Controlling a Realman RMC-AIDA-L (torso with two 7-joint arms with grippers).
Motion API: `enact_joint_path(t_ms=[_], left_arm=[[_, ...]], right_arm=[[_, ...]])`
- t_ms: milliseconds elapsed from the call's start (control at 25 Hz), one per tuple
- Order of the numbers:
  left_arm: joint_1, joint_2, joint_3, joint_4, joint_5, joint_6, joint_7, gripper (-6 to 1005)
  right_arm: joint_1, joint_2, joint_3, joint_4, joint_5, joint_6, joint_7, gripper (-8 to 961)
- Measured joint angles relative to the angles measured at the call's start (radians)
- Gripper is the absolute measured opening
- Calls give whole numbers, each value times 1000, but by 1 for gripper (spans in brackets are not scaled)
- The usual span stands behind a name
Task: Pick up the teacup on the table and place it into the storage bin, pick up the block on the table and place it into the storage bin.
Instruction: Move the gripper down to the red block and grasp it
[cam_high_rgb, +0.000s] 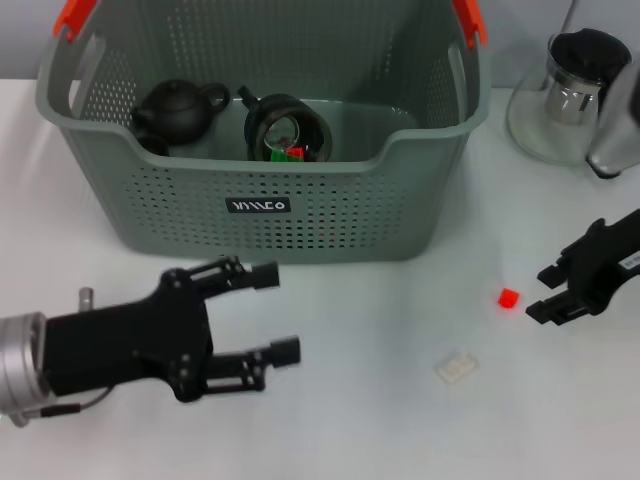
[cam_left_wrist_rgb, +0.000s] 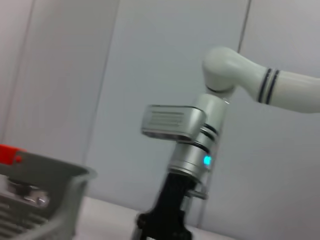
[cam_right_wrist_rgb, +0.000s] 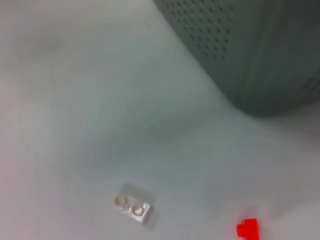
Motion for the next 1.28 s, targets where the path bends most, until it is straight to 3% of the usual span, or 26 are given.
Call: enact_joint_path(t_ms=[280, 760, 1280], left_arm=[[-18, -3, 96, -25, 68, -21, 29, 818], [-34, 0, 94, -75, 71, -70, 40, 809], [-34, 0, 92, -77, 66, -86, 40, 809]], right_arm=[[4, 2, -75, 33, -1, 57, 53, 523], [2, 3, -186, 86, 3, 174, 99, 517], [38, 5, -213, 191, 7, 273, 102, 518]])
